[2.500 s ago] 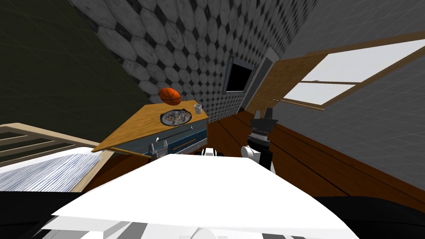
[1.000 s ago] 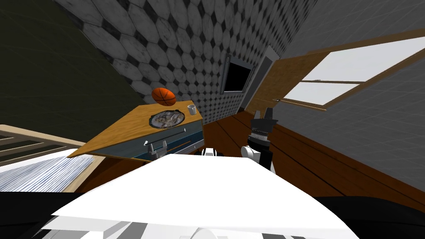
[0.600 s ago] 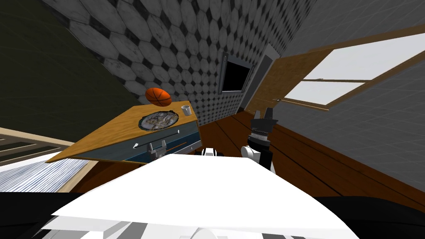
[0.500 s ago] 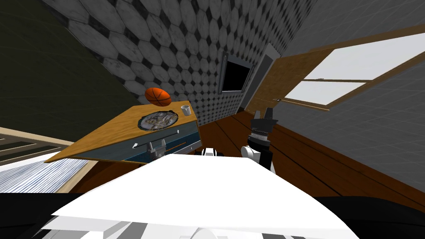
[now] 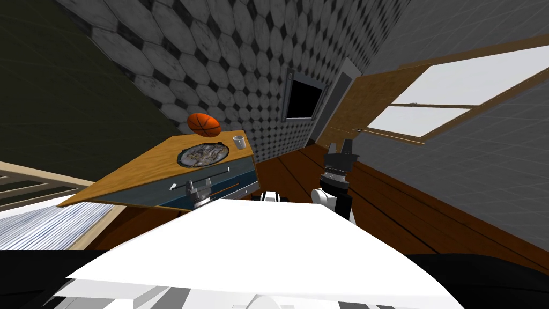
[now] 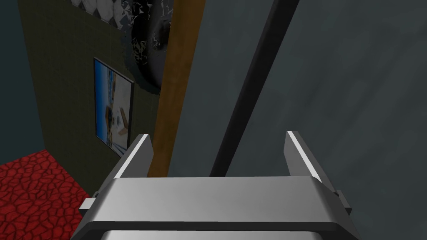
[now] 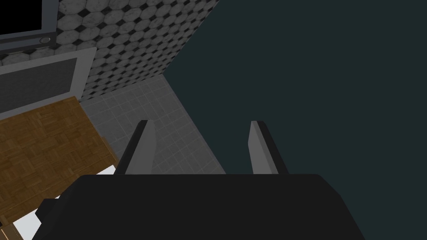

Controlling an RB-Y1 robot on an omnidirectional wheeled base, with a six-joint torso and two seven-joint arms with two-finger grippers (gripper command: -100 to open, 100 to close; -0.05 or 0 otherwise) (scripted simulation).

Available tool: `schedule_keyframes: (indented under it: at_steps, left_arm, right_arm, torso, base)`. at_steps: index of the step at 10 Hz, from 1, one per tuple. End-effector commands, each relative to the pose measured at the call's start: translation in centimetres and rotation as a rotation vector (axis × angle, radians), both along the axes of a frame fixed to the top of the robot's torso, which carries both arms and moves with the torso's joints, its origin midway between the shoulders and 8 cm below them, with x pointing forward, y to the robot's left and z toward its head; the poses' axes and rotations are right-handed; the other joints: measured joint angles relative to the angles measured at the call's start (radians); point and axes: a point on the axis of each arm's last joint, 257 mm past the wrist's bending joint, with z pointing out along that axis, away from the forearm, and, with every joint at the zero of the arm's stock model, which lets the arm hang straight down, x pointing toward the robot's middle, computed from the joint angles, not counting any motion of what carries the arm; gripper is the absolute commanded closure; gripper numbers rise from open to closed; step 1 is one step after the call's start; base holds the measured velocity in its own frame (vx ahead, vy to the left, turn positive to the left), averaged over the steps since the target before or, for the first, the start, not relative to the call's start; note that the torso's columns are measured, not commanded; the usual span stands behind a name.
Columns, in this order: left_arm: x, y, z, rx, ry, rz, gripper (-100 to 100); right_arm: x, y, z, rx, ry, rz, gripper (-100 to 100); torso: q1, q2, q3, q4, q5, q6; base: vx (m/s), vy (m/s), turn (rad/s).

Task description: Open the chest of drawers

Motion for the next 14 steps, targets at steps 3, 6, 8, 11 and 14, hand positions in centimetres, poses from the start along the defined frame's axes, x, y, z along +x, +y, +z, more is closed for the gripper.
schedule_keyframes:
  at_steps: [3,6,8,11,14]
  left_arm:
    - [-1.6,-2.2,-1.5,-0.004,0.002,0.006,100]
    - [-1.7,-1.8,-0.8,0.0,-0.003,-0.001,100]
    - [-1.7,-0.8,-0.2,0.0,-0.002,-0.003,100]
    - [-1.8,-0.3,0.0,-0.007,0.012,-0.008,100]
    - [-5.2,1.7,-0.9,-0.027,0.018,0.016,100]
  right_arm:
    - [0.0,0.0,0.0,0.0,0.0,0.0,0]
    - [0.0,0.0,0.0,0.0,0.0,0.0,0]
    - [0.0,0.0,0.0,0.0,0.0,0.0,0]
    - [0.0,0.0,0.0,0.0,0.0,0.0,0]
    - [0.0,0.0,0.0,0.0,0.0,0.0,0]
  torso:
    - [0.003,0.002,0.001,0.001,0.0,-0.002]
    - [0.004,0.001,0.001,0.0,0.002,-0.002]
    - [-0.002,0.007,0.004,0.001,0.0,-0.002]
    - [-0.005,0.008,0.002,0.005,-0.007,-0.004]
    - [0.0,-0.002,-0.002,0.001,-0.002,-0.001]
  base:
    - [0.0,0.052,-0.028]
    - [-0.012,-0.009,-0.008]
    - [-0.121,-0.147,0.04]
    - [-0.126,-0.137,0.026]
    - [0.006,-0.056,-0.069]
